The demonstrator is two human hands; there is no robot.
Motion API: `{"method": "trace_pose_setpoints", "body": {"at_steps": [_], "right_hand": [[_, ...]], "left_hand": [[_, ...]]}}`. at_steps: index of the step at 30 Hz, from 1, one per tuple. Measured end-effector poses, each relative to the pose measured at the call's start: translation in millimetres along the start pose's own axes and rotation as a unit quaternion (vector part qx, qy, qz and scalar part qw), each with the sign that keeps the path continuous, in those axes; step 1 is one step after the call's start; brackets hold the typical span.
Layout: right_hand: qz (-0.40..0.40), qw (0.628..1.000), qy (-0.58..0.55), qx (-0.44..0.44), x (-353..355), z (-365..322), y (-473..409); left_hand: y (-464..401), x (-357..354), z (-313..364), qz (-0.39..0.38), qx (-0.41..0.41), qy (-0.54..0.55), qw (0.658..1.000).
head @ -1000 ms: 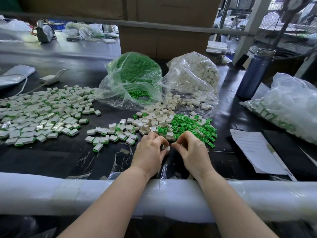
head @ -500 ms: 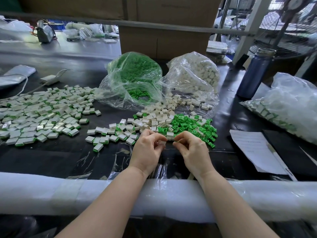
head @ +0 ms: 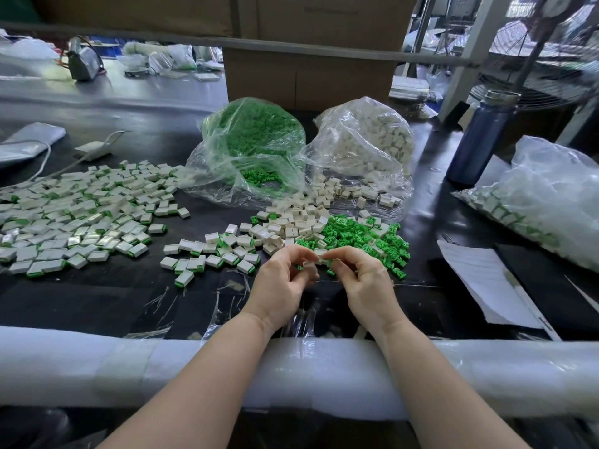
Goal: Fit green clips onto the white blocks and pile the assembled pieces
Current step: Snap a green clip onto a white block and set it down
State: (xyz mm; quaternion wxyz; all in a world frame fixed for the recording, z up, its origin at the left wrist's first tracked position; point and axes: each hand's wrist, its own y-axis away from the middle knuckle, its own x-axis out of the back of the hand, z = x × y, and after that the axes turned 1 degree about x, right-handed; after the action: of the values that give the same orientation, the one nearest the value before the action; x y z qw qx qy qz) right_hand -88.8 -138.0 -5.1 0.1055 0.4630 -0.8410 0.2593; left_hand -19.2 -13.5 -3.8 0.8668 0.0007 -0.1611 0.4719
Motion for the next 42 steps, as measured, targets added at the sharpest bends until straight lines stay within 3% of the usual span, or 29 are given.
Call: {"method": "trace_pose_setpoints", "body": {"at_steps": [7,21,35,42], "right_hand": [[0.034,0.997,-0.072,-0.022,3.8,-0.1,-2.8],[-0.024,0.998,-0.042,-0.035,1.3,-1.2,-0.1],[-0.039,0.991,-0.110,-0.071,0.6,-5.4,0.2],[-0.061,0.989,-0.111,-0.077,2.3,-4.9,0.0]], "left_hand": [[-2.1,1.4,-2.5,-0.008,0.012,0.009,1.000],[-3.4,2.5,-3.6,-0.029,0.037,0.066,0.997],[-2.5,4.2,-0.9,-0.042,0.077,0.154,0.984],[-0.7,3.3,3.5,-0.046,0.061,0.102,0.992]]}}
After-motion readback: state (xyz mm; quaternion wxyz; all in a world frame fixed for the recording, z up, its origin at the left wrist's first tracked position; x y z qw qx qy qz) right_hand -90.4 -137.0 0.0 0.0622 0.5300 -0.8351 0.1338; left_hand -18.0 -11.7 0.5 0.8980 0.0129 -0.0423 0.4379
